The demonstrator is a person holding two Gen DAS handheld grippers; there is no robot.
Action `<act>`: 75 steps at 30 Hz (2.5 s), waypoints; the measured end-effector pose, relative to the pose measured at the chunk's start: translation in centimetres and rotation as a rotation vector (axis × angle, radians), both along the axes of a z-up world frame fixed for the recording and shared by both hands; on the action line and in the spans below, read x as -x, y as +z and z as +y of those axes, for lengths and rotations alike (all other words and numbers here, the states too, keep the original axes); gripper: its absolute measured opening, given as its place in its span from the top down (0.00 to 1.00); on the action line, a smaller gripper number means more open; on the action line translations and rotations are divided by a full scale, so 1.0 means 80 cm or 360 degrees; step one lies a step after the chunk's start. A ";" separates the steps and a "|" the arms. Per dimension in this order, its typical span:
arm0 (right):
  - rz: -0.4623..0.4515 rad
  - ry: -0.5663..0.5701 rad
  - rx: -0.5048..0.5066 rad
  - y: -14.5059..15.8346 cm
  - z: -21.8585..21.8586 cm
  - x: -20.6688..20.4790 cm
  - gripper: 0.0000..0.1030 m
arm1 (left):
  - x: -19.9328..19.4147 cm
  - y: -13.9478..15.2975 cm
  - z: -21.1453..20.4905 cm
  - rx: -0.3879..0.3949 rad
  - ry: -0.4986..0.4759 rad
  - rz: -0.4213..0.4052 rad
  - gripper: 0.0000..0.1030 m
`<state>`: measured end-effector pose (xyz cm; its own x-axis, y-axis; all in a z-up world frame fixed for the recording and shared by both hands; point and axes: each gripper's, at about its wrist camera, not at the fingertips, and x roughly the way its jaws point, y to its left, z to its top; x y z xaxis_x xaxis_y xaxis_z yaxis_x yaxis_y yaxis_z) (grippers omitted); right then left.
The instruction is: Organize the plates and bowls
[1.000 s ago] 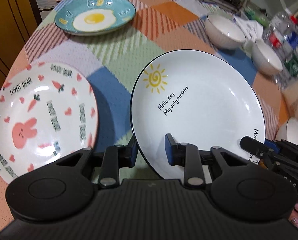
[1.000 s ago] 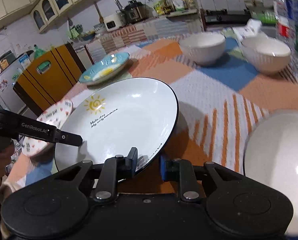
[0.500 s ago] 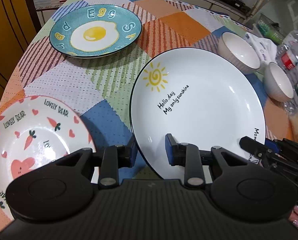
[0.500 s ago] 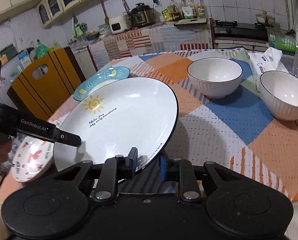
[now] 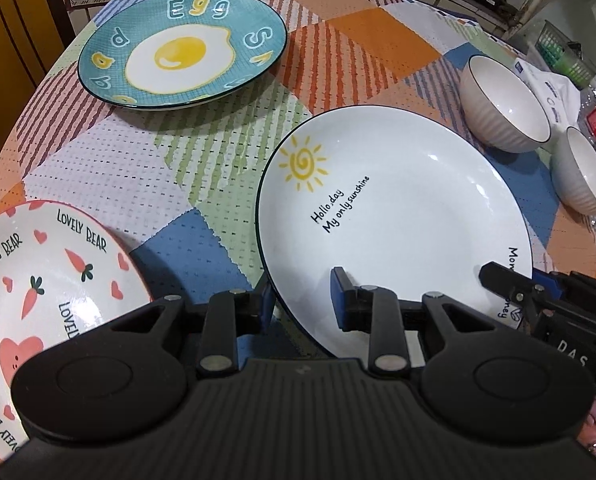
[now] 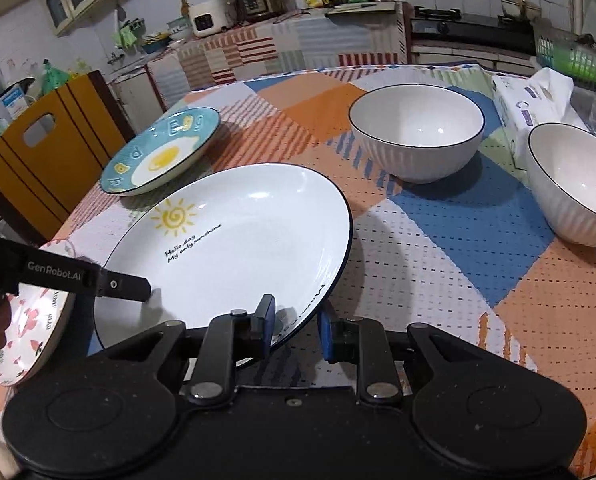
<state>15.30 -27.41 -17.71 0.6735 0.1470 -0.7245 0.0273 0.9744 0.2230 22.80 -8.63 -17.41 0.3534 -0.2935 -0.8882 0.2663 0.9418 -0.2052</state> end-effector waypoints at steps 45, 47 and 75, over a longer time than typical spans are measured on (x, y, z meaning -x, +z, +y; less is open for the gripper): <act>-0.0168 0.0314 0.0135 0.152 0.056 0.096 0.50 | 0.147 0.141 0.054 -0.0275 -0.0167 -0.0193 0.67; -0.0186 0.0348 0.0150 0.155 0.062 0.101 0.50 | 0.152 0.147 0.062 -0.0268 -0.0160 -0.0196 0.67; -0.0480 0.0713 -0.0028 0.106 0.198 0.068 0.25 | 0.106 0.109 0.254 -0.0236 -0.0017 -0.0392 0.41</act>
<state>9.85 -11.59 -9.25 0.7200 0.4778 -0.5033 -0.4579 0.8720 0.1729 14.31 11.72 -8.65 0.5614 -0.1713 -0.8096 0.3008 0.9537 0.0069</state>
